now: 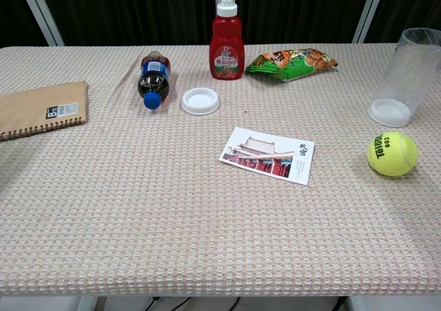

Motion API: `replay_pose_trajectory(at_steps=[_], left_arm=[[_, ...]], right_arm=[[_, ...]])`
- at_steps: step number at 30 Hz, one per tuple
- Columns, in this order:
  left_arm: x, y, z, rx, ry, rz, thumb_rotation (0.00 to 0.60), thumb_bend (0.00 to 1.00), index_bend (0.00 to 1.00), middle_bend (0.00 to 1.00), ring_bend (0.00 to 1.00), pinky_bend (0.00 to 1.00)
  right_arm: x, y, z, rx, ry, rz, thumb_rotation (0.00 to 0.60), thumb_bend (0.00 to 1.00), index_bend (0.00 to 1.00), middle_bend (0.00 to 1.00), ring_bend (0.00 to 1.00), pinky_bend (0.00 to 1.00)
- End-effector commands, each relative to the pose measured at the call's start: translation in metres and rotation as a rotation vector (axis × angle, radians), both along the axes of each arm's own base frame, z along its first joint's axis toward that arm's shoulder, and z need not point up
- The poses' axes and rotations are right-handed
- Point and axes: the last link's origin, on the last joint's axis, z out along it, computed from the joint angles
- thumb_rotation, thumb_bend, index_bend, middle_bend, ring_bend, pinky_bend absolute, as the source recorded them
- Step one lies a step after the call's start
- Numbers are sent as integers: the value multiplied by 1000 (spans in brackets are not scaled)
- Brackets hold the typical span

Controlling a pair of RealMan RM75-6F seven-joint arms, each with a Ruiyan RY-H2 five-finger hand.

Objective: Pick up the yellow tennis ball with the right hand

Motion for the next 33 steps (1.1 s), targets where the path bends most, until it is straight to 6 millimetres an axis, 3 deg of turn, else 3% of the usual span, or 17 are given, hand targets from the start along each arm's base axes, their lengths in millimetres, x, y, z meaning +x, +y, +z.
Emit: replay_pose_trajectory(at_steps=[1,8,17,24,28,29,33], left_arm=[[0,1,-2,-2,-5,2,600,94,66,33,0,7],[-2,1,-4,-6,-7,7,600,95,65,33,0,7],[-8,1,-2,-14,-16,22,600,94,65,33,0,1],[-9,0,-1,-13,-20,23,600,95,66,33,0,1],[-10,0,1,-9,-22,27,600,95,66,33,0,1],[-11,0,1,-8,-24,28,600,95,66,33,0,1],[-11,0,1,-21,-30,34,600,95,68,33,0,1]], right_arm=[[10,-14,-16,53,46,26,600,176,0,0,0,3],[22,-27,-49,151,122,38,600,176,0,0,0,97],[29,-38,-74,138,132,65,600,176,0,33,10,252],[32,-40,-88,159,133,78,600,179,17,176,187,411],[33,-41,-90,150,135,82,600,195,201,309,342,555],[34,-42,-90,144,136,87,600,205,290,375,403,607],[36,-43,-89,121,135,103,600,297,501,529,540,716]])
